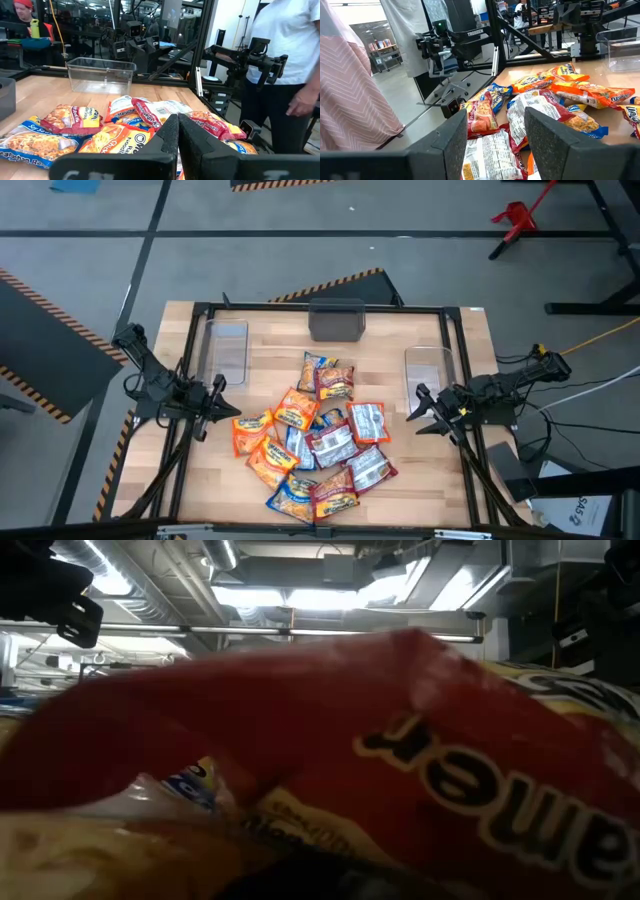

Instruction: Sort Maruchan noodles

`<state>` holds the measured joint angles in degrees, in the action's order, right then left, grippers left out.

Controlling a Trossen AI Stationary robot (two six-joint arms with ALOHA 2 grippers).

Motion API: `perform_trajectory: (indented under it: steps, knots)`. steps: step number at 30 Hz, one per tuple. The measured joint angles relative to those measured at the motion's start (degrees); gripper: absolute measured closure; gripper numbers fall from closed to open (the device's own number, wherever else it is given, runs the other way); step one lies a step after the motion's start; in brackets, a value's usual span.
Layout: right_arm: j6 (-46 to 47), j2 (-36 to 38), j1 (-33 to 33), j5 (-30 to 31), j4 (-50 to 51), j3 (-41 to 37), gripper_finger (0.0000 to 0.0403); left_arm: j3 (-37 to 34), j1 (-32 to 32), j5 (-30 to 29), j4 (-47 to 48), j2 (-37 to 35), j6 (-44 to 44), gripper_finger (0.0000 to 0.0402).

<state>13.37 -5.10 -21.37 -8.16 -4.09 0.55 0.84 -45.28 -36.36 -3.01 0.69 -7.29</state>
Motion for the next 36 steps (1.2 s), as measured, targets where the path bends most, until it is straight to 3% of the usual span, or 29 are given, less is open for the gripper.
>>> perform_trajectory:
  steps: [17,19,22,28,34,36]
  knots:
    - [-0.03,0.0,0.01,0.41,-0.18,0.0,0.0219,0.02,0.0,0.0,0.0,0.0,-0.01,0.0401]
    - [0.82,0.0,0.0,3.65,-1.19,0.0,0.0219,0.01,-0.02,0.0,-0.01,-0.01,-0.01,0.0401]
    - [9.64,-0.02,0.02,6.79,-3.82,0.0,0.0219,0.0,-0.01,0.0,0.0,0.0,-0.01,0.0401]
    - [19.58,0.0,0.02,15.25,-15.84,0.0,0.0219,0.02,0.01,0.0,-0.02,-0.01,-0.01,0.0401]
    - [20.87,0.0,0.02,25.34,-22.8,0.02,0.0219,0.01,0.01,-0.23,0.01,-0.02,0.37,0.0401]
    - [20.89,0.0,0.02,30.02,-23.85,0.03,0.0219,0.0,-0.01,-2.91,0.01,0.0,0.4,0.0401]
